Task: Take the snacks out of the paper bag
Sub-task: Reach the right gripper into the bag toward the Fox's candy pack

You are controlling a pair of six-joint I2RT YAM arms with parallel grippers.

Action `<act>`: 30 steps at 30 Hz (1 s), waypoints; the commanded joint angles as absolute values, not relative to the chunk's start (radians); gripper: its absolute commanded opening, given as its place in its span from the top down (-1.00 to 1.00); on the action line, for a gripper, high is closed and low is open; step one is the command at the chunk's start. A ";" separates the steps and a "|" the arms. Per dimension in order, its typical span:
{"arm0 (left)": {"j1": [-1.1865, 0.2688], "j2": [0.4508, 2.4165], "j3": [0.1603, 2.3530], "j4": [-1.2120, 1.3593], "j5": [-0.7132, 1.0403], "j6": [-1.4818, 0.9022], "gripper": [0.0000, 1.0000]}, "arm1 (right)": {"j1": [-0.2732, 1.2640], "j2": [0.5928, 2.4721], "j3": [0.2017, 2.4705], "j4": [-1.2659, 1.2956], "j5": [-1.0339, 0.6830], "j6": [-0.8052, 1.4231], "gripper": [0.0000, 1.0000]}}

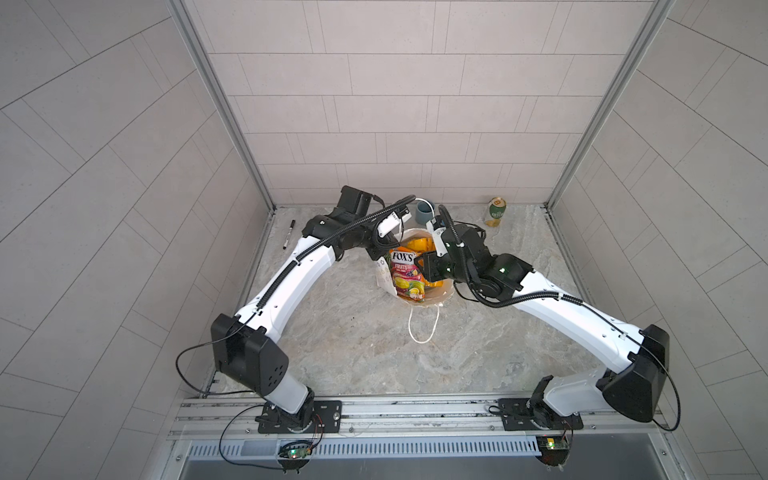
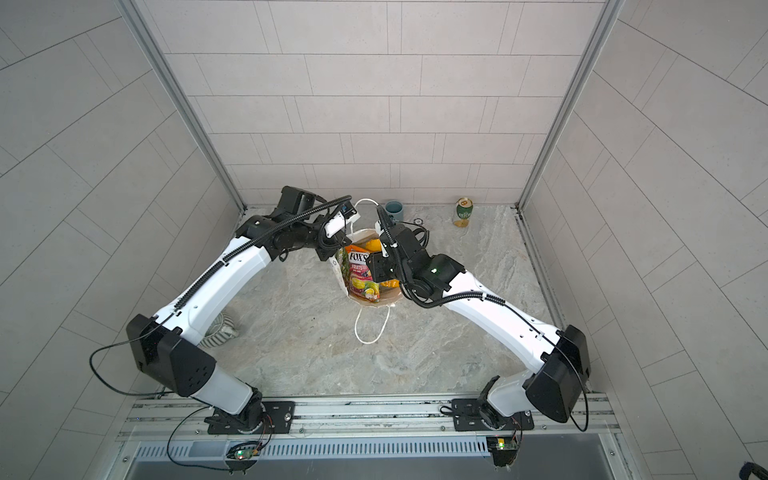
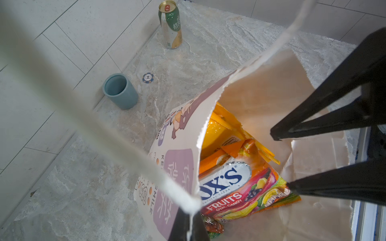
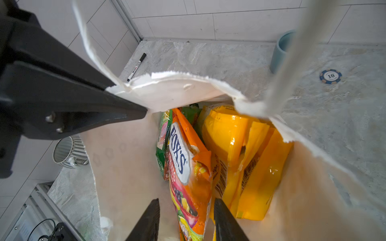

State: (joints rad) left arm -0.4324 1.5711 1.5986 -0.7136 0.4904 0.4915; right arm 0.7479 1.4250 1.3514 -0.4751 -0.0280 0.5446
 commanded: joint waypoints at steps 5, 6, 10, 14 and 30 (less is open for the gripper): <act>-0.439 1.566 1.628 -0.628 0.574 0.455 1.00 | 0.752 1.478 1.376 -0.450 0.030 0.578 0.10; -0.439 1.565 1.625 -0.627 0.576 0.453 1.00 | 0.752 1.488 1.377 -0.448 0.029 0.582 0.10; -0.439 1.553 1.609 -0.619 0.577 0.456 1.00 | 0.752 1.515 1.387 -0.433 0.013 0.580 0.24; -0.439 1.549 1.599 -0.614 0.573 0.456 1.00 | 0.752 1.528 1.384 -0.407 0.000 0.569 0.38; -0.437 1.552 1.593 -0.611 0.573 0.450 1.00 | 0.752 1.468 1.376 -0.405 -0.040 0.536 1.00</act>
